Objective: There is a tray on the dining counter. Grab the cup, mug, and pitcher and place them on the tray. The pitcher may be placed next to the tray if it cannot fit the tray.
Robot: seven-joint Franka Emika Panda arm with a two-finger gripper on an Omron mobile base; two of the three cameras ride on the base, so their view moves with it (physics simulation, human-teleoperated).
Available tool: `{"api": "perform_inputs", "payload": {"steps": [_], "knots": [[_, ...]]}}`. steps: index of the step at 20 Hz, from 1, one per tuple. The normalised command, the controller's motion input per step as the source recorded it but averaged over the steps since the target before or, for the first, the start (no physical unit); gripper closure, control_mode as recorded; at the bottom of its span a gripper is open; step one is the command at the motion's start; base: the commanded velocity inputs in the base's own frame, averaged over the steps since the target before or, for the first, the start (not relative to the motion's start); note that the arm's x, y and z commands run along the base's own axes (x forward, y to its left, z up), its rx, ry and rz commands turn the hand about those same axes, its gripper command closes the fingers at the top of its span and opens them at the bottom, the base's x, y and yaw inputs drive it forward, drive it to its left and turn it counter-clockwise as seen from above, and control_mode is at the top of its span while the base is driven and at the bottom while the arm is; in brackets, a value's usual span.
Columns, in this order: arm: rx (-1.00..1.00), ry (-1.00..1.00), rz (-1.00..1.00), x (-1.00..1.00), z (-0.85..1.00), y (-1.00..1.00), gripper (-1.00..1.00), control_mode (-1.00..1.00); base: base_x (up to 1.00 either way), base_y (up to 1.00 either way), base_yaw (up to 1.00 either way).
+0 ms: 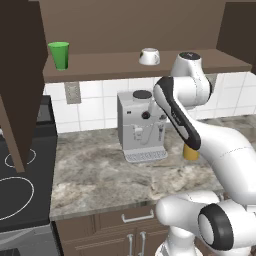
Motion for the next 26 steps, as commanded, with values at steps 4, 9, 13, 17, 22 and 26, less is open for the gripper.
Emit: {"api": "perform_inputs", "payload": {"steps": [4,9,13,17,22,26], "knots": [[0.0,0.0,-0.01,-0.08,-0.01,-0.01,-1.0,-1.0,0.0,0.0,0.0],[0.0,0.0,-0.09,-0.19,-0.02,-0.14,-1.0,-1.0,0.0,0.0,0.0],[0.01,0.0,-0.14,-0.21,0.0,-0.3,-1.0,-1.0,0.0,0.0,0.0],[0.01,0.0,-0.15,-0.24,0.0,-0.36,-1.0,-1.0,0.0,0.0,0.0],[0.02,0.0,-0.15,-0.16,-0.02,-0.43,-1.0,-1.0,0.0,0.0,0.0],[0.0,0.0,-0.07,-0.1,-0.08,-0.45,-1.0,-1.0,0.0,0.0,0.0]]}}
